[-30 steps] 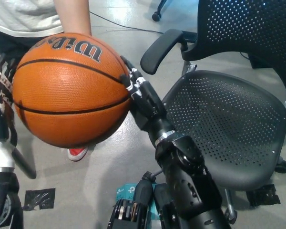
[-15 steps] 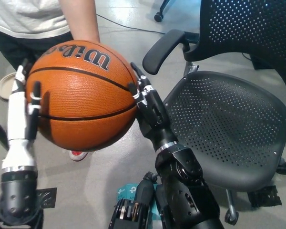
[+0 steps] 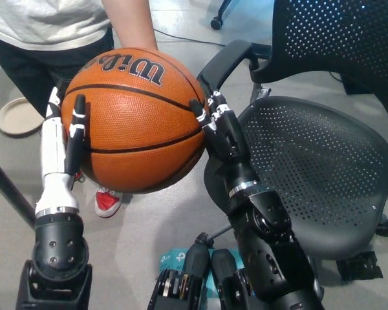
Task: The robot grabs the basketball from a person using both hands and then drops it on the black chair in the front
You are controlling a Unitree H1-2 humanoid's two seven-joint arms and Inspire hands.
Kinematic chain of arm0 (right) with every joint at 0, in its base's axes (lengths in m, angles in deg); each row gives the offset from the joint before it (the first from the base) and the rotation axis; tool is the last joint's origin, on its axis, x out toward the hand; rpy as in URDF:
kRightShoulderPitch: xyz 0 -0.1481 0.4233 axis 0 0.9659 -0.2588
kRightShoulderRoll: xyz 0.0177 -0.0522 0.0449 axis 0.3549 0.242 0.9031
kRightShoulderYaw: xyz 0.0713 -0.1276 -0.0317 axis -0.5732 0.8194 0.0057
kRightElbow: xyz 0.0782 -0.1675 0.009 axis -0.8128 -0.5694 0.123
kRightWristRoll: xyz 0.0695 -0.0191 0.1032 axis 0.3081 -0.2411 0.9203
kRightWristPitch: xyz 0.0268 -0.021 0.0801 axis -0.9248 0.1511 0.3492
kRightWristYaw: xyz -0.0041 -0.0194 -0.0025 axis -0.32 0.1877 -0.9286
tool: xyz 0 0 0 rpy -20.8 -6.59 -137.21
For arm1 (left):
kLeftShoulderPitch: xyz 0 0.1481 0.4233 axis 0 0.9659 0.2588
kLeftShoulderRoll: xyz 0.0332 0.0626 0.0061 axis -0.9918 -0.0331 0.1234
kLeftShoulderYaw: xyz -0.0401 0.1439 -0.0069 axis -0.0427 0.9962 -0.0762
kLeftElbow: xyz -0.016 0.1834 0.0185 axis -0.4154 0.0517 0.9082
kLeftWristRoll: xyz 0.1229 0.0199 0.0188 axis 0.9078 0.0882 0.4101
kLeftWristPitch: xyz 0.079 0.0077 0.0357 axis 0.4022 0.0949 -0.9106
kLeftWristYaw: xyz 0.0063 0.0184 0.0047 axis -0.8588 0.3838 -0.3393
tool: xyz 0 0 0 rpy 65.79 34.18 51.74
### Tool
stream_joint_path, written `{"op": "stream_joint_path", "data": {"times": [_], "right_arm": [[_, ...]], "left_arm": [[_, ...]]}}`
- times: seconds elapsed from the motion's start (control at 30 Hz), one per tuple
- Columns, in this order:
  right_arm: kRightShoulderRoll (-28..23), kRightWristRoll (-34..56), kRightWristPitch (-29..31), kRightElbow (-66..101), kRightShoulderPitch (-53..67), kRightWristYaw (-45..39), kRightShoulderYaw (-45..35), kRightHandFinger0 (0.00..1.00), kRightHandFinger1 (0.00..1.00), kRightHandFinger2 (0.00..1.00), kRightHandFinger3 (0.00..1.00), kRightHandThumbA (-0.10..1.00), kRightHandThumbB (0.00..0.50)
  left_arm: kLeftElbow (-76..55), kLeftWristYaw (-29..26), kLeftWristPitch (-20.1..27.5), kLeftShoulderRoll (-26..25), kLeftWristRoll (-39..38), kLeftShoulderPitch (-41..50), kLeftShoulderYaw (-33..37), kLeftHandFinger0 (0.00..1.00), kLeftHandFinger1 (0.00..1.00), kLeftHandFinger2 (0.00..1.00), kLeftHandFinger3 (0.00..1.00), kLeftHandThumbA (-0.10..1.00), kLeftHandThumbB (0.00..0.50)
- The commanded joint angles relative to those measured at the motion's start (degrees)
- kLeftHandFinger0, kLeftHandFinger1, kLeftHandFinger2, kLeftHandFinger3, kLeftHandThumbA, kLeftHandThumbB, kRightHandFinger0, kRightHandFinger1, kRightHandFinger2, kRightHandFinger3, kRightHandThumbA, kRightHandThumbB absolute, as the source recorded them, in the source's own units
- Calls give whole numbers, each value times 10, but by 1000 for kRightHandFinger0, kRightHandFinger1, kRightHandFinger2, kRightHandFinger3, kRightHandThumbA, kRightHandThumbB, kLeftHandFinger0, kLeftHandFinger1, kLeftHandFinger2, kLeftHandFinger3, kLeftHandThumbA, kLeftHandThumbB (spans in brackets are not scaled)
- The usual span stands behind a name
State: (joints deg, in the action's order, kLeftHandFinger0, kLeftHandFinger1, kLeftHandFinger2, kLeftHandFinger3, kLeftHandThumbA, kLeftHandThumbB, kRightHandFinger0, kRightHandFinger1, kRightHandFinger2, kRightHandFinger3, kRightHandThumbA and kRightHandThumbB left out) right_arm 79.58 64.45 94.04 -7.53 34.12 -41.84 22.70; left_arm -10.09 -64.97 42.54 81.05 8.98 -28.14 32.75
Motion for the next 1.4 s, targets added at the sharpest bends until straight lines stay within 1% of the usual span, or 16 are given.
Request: {"op": "stream_joint_path", "data": {"times": [0.0,0.1,0.13,0.17,0.27,0.33,0.5,0.53,0.6,0.77,0.83,0.97,1.1,1.27,1.3,1.37], "right_arm": [[53,-26,-65,21,-37,-42,57,1000,1000,1000,1000,1000,283],[36,-56,-67,97,-50,0,52,1000,1000,1000,1000,1000,248],[31,-56,-80,121,-51,6,51,1000,1000,1000,1000,1000,261],[29,-56,-87,132,-51,10,51,1000,1000,1000,1000,1000,242],[12,-71,-114,197,-66,37,45,1000,1000,1000,1000,1000,249],[2,-68,-115,216,-82,41,41,1000,1000,1000,1000,1000,231],[-26,-52,-172,278,-113,70,19,1000,1000,1000,1000,1000,275],[-27,-51,-174,279,-113,71,19,1000,1000,1000,1000,1000,276],[-46,-42,-185,303,-123,82,2,1000,1000,1000,1000,1000,239],[-57,-14,-218,319,-126,88,-16,1000,1000,1000,1000,1000,262],[-81,1,-224,315,-128,90,-42,1000,1000,1000,1000,1000,254],[-93,16,-219,296,-131,94,-75,1000,1000,1000,1000,1000,224],[-114,17,-201,245,-136,74,-91,1000,1000,1000,1000,1000,180],[-126,44,-201,182,-140,64,-116,1000,1000,1000,1000,1000,181],[-127,47,-204,174,-140,66,-122,1000,1000,1000,1000,1000,161],[-132,55,-213,143,-138,67,-137,1000,1000,1000,1000,1000,176]], "left_arm": [[-7,68,-39,42,-11,-36,64,1000,1000,1000,1000,1000,163],[-11,86,-25,43,-36,-85,69,1000,1000,1000,1000,1000,160],[-13,87,-25,46,-40,-96,70,1000,1000,1000,1000,1000,162],[-13,87,-25,47,-43,-101,71,1000,1000,1000,1000,1000,165],[-16,83,-39,63,-43,-151,79,1000,1000,1000,1000,1000,189],[-17,86,-40,63,-38,-177,84,1000,1000,1000,1000,1000,191],[-11,91,-70,72,-27,-247,102,1000,1000,1000,1000,1000,196],[-11,90,-71,71,-28,-247,103,1000,1000,1000,1000,1000,197],[16,82,-72,85,-23,-284,111,1000,1000,1000,1000,1000,189],[42,87,-70,93,-34,-304,113,1000,1000,1000,1000,1000,207],[99,89,-67,106,-25,-337,125,1000,1000,1000,1000,1000,188],[183,80,-33,133,-45,-368,112,1000,1000,1000,1000,1000,163],[293,75,27,146,-51,-400,103,1000,1000,1000,1000,1000,161],[407,79,44,160,-66,-432,90,1000,1000,1000,1000,1000,200],[421,76,44,164,-69,-436,88,1000,1000,1000,1000,1000,181],[484,70,73,176,-80,-449,77,1000,1000,1000,1000,1000,168]]}}
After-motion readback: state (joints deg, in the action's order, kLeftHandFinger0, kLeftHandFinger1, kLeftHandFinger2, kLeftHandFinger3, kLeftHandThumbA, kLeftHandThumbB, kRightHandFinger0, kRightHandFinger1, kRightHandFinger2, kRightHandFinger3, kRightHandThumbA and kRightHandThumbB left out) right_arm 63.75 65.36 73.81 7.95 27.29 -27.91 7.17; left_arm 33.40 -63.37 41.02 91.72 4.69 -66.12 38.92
